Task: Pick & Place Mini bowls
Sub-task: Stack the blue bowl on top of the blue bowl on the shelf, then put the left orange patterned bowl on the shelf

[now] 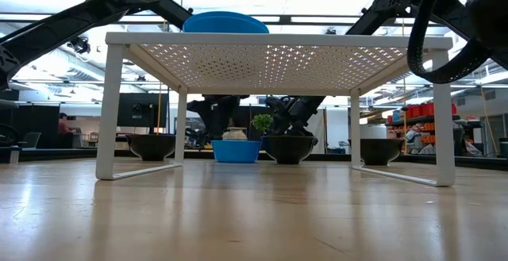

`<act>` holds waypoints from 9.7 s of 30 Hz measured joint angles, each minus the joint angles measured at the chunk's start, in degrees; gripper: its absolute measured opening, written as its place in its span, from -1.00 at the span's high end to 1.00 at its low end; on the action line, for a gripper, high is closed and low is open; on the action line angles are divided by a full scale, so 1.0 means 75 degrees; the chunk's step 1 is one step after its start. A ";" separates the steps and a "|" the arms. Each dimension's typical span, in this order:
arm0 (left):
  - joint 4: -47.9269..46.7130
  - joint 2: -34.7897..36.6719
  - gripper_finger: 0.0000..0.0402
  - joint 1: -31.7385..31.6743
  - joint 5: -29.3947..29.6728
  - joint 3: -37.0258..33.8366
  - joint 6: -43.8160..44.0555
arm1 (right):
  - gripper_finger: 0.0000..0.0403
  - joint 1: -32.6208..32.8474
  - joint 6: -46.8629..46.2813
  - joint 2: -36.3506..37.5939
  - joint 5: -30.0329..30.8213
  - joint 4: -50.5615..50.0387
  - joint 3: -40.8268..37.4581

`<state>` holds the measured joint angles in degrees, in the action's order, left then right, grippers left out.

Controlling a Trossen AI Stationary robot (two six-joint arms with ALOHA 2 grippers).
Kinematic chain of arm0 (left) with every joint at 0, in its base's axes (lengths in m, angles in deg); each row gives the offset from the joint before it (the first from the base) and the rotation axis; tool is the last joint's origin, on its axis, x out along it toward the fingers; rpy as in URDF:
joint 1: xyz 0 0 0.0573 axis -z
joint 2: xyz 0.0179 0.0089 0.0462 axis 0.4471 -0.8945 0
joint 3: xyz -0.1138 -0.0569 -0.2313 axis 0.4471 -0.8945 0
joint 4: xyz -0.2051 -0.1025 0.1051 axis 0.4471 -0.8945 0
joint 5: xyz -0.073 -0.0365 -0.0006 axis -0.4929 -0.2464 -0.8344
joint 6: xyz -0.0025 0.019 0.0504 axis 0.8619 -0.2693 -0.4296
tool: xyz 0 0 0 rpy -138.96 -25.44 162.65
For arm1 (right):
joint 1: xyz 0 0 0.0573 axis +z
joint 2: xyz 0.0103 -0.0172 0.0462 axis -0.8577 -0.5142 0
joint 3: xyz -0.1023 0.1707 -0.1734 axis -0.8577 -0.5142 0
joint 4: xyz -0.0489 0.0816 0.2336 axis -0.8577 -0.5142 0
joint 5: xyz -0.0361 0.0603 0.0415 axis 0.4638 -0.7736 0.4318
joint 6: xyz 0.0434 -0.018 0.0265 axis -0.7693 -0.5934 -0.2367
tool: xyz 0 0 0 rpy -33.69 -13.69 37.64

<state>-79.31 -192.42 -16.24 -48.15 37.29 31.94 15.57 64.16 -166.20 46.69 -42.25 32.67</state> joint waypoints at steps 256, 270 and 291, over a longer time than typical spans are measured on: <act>-0.2076 0.3905 0.09 0.4823 0.1122 -0.0610 -0.0960 | -0.50 0.2162 0.2928 0.6681 0.1218 -0.5811 0.0000; -0.2090 0.5043 0.09 0.2650 0.1045 -0.1330 -0.1270 | -0.50 0.2162 0.2704 0.6681 0.1218 -0.5802 0.0000; -0.2076 0.5115 0.09 -0.0359 0.0863 -0.1512 -0.0257 | -0.50 0.2162 0.2941 0.6681 0.1221 -0.5383 0.0000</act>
<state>-94.88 -154.06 -18.93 -41.68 25.94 30.01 31.79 86.21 -116.09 55.85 -82.62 32.67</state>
